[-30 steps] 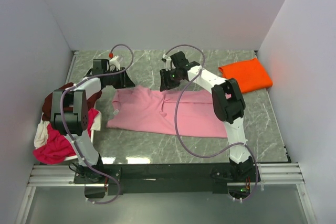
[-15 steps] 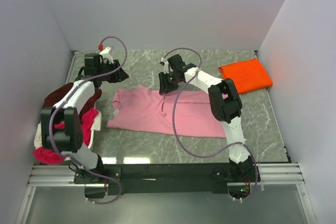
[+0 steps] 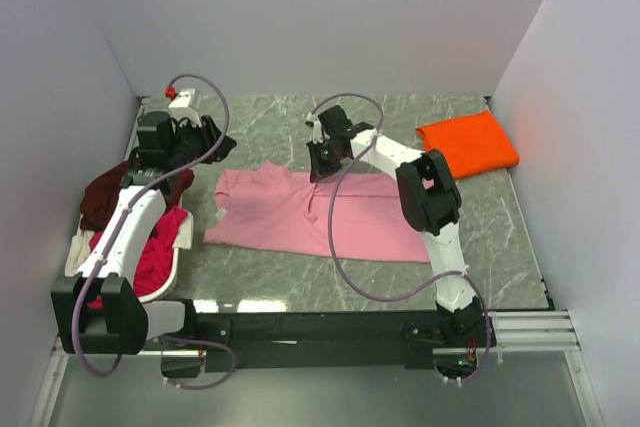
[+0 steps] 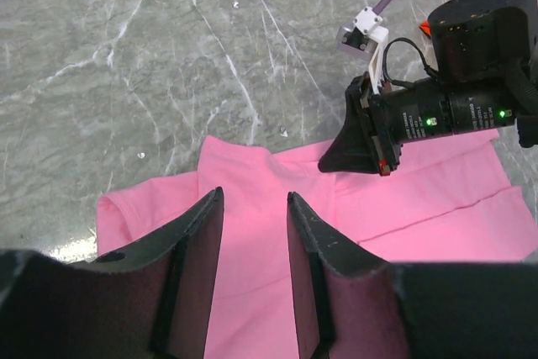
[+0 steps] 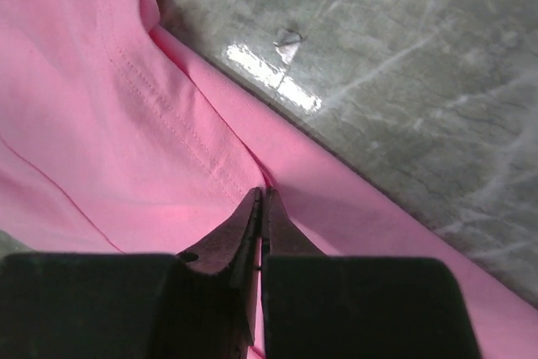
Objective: Fold and stack the t-shirts
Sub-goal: Fold the tshirt
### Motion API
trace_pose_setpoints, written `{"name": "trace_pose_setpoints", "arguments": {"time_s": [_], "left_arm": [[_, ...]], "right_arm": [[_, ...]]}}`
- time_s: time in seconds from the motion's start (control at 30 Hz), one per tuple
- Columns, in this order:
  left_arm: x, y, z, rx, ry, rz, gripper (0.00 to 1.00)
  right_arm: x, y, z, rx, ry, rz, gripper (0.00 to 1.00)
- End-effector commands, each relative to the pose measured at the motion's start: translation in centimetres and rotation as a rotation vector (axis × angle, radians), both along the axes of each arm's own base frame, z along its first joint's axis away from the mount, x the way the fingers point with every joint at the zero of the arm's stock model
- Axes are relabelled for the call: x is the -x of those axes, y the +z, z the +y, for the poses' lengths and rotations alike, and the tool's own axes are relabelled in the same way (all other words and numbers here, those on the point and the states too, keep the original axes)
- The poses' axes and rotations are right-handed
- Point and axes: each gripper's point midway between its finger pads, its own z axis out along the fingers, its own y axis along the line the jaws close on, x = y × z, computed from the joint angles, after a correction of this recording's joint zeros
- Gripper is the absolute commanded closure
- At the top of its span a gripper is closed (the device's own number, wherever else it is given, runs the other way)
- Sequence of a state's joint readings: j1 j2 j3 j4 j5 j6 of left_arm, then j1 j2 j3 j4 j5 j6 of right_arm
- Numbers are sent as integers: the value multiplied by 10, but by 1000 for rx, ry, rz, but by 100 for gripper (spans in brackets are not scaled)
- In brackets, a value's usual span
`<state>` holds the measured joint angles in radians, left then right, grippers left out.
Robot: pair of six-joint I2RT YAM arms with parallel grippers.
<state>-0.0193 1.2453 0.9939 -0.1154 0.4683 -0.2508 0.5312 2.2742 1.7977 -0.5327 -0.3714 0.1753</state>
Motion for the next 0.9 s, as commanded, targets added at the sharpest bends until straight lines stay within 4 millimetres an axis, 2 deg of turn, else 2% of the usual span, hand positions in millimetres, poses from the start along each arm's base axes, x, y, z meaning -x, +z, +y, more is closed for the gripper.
{"name": "trace_pose_setpoints", "arguments": {"time_s": [0.0,0.1,0.13,0.2,0.37,0.4,0.43,0.47,0.5,0.53,0.57,0.6,0.63,0.67,0.7,0.73,0.77,0.87], "left_arm": [[8,11,5,-14,17,-34,58],[12,12,5,-7,18,-40,58],[14,9,4,-6,17,-35,58],[15,9,4,6,21,-32,58],[22,14,4,34,44,-27,58],[23,14,5,40,51,-21,58],[26,16,6,51,66,-22,57],[27,16,8,77,96,-9,55],[29,15,9,97,118,4,54],[33,12,10,116,136,14,53],[36,10,10,147,155,35,52],[39,7,11,159,168,49,52],[46,2,11,166,172,65,52],[50,1,11,169,175,70,52],[56,5,11,172,173,56,52],[60,-1,10,174,174,70,52],[64,0,10,178,173,70,51],[74,5,8,183,162,56,51]], "right_arm": [[-15,65,-6,-7,-18,-185,98],[-15,75,-17,22,-38,-227,91],[-15,73,-20,38,-42,-232,80],[-12,70,-25,64,-39,-226,68],[-21,69,-43,110,-4,-263,55],[-21,66,-44,108,42,-264,53],[-30,76,-43,97,145,-318,51],[-12,57,-38,60,256,-218,51],[-5,55,-35,25,337,-187,51],[-11,62,-32,2,405,-214,45],[-10,42,-36,3,411,-147,45],[-7,40,-30,-41,450,-129,45],[-14,44,-26,-45,458,-145,45],[-14,28,-26,-42,452,-111,45],[-12,27,-20,-74,471,-98,45],[-16,30,-14,-81,472,-105,45],[-15,18,-12,-79,469,-79,44],[-14,11,-1,-88,466,-68,44]]}}
